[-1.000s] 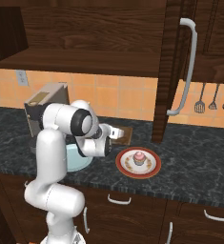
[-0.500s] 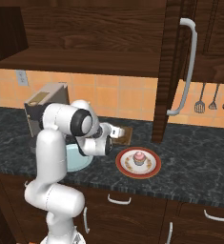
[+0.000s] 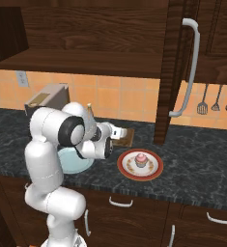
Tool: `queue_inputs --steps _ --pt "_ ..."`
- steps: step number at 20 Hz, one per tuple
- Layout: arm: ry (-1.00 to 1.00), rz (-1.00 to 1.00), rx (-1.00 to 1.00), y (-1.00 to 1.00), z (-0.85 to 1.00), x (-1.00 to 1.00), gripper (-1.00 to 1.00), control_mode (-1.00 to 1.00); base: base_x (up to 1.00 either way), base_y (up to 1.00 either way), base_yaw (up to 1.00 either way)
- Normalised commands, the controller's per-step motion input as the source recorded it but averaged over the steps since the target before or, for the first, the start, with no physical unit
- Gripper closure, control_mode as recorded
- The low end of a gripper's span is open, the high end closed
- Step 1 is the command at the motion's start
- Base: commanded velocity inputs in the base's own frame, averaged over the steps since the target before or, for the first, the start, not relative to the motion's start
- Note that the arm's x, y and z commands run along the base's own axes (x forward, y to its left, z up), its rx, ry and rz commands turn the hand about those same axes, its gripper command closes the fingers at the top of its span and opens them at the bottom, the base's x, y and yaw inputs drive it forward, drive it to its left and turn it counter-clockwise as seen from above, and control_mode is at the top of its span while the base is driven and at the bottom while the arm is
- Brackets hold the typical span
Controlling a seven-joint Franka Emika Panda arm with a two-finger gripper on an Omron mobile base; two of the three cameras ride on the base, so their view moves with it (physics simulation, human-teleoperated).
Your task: From the different types of pastries on the counter, select a croissant and place it on the cutting board. Then retrieve a jar of jam from the cabinet and place it alongside the croissant on the cutting board.
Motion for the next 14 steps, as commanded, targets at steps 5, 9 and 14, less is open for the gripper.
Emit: queue_inputs --steps 5,9,14 --pt "-0.23 -0.01 0.0 -0.14 0.66 -0.9 -1.0 -1.0 0.0 0.0 0.0" --pt "-0.34 -0.03 0.0 -0.12 1.0 -0.85 -1.0 -1.0 0.0 0.0 0.0" --pt "-0.39 -0.03 0.0 -0.13 1.0 -0.9 -1.0 -1.0 0.0 0.0 0.0"
